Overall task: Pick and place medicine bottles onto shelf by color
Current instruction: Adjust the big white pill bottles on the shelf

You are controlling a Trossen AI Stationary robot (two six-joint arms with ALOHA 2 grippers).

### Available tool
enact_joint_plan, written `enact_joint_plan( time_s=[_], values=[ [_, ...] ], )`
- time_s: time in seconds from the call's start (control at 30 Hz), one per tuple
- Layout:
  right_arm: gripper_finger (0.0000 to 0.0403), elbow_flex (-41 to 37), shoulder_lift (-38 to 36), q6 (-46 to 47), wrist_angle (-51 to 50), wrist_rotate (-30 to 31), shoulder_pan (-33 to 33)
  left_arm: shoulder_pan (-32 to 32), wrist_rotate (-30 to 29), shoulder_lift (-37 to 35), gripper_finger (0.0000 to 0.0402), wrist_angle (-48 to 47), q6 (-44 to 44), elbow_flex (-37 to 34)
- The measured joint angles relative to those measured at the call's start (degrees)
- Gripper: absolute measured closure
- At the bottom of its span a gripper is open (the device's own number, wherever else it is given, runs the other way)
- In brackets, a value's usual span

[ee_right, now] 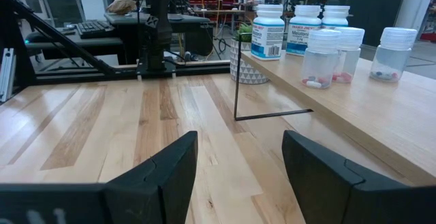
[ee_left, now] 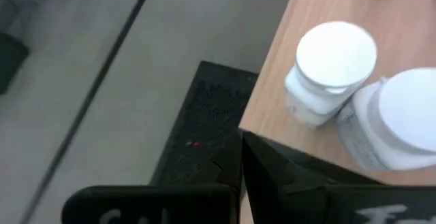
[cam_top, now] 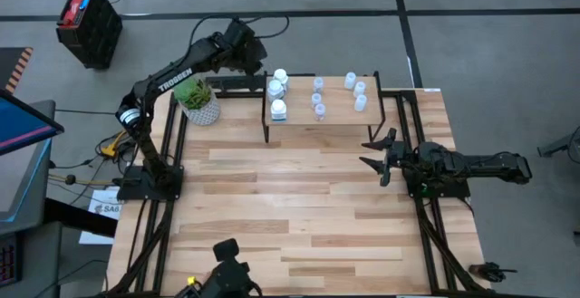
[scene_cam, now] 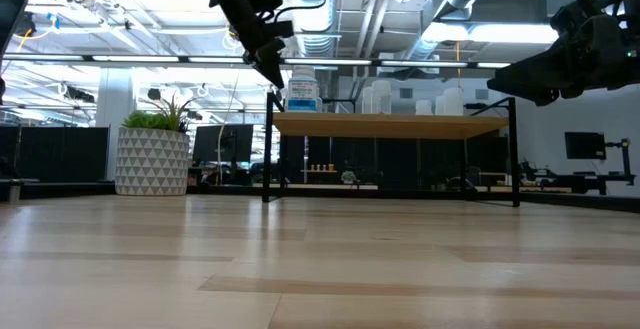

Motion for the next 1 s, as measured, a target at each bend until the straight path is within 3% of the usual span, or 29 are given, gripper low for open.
enact_joint_plan(
  time_s=[0.1, 0.43, 0.7, 1.0],
  values=[
    [0.0164, 0.0, 0.01, 0.01, -0.02, 0.0, -0.01, 0.64, 3.04, 0.0, 0.0401, 1.71, -0.72, -1.67],
    [0.0164, 0.0, 0.01, -0.01, -0.02, 0.0, -0.01, 0.66, 4.38, 0.09, 0.0401, 14.96, -2.12, -8.34],
    [0.0164, 0.01, 0.0, 0.0, -0.01, 0.01, 0.0, 0.7, 10.6, 0.09, 0.0401, 13.63, -4.25, -9.43],
    [0.0164, 0.02, 0.0, -0.01, -0.01, 0.02, 0.0, -2.09, 10.79, 0.07, 0.0401, 9.98, -4.51, -9.39]
  ],
)
